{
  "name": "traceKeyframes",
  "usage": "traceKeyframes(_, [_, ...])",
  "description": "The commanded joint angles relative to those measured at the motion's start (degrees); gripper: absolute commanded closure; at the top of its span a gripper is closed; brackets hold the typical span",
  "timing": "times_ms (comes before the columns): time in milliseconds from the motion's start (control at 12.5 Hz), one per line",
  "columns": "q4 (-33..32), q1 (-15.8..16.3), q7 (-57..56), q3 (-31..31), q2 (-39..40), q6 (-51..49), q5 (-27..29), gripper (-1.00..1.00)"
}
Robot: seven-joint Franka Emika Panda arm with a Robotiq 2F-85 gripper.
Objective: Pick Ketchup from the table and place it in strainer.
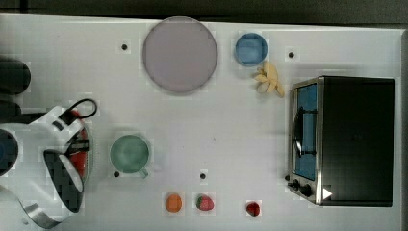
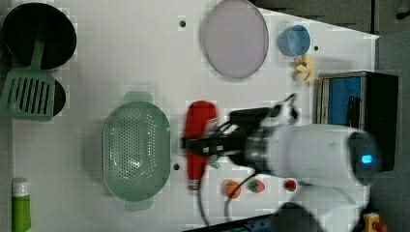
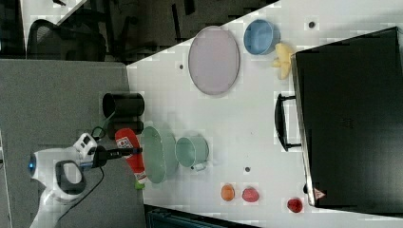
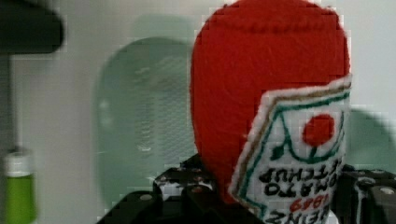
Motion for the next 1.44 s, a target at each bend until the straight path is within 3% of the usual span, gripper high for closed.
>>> traceKeyframes(80, [0.2, 1.1, 10.2, 0.3, 6.8, 9.8, 0.2, -0.26])
traceKeyframes(240, [0.4, 2.0, 10.7, 0.4, 12.7, 15.2, 0.1, -0.34])
traceKeyframes(480, [2.0, 3.2, 10.8, 0.4, 19.1, 20.7, -0.1, -0.98])
traceKeyframes(800, [4.2, 3.2, 18.6, 1.2, 13.5, 16.7, -0.1, -1.00])
traceKeyframes(1440, [12.8, -2.8, 21.3, -4.9, -9.7, -28.3, 0.0, -1.00])
